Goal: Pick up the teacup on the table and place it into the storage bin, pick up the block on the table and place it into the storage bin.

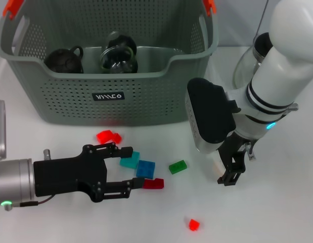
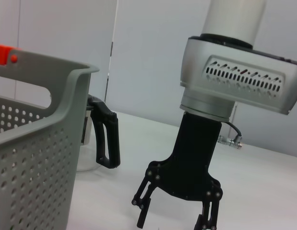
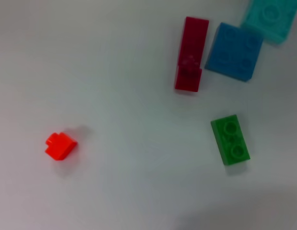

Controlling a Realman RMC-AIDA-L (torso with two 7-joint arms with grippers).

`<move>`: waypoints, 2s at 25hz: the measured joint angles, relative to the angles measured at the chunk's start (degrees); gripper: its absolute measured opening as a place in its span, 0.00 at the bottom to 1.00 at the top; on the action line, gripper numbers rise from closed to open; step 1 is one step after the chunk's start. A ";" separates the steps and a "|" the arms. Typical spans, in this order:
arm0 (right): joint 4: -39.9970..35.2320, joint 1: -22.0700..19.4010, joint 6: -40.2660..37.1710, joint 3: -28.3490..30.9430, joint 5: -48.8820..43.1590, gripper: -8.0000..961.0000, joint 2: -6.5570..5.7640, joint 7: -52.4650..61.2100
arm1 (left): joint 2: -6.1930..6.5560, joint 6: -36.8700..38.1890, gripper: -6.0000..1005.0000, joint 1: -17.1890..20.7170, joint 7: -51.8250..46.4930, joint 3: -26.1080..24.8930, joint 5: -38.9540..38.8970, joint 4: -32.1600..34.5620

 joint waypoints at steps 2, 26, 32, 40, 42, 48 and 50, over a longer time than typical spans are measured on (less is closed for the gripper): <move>0.66 0.13 0.80 -0.39 0.08 0.86 0.01 -0.01 | 0.00 -0.07 0.76 -0.05 -0.12 0.00 0.00 0.02; 2.12 0.30 1.30 -0.56 1.47 0.46 -0.03 1.21 | 0.09 -0.51 0.76 -0.36 -0.26 -0.06 0.00 0.01; -3.70 -0.14 -4.45 5.40 1.59 0.46 -0.39 2.92 | 0.24 -0.12 0.76 -0.30 -0.26 -0.16 0.01 0.08; -19.67 -0.71 -19.05 20.91 8.25 0.46 -0.53 10.48 | 0.66 -0.49 0.76 0.12 0.33 -1.01 0.53 0.60; -21.59 0.51 -21.77 26.14 11.31 0.46 -0.56 12.93 | 0.79 -0.51 0.76 0.11 0.67 -1.04 0.60 0.86; -24.24 4.62 -20.71 38.65 17.54 0.46 -0.58 19.72 | 1.30 -0.51 0.76 -0.05 1.69 -1.15 0.63 1.74; -24.23 5.46 -16.38 41.14 17.85 0.46 -0.59 22.07 | 1.44 -0.50 0.76 -0.18 1.69 -1.33 0.66 1.78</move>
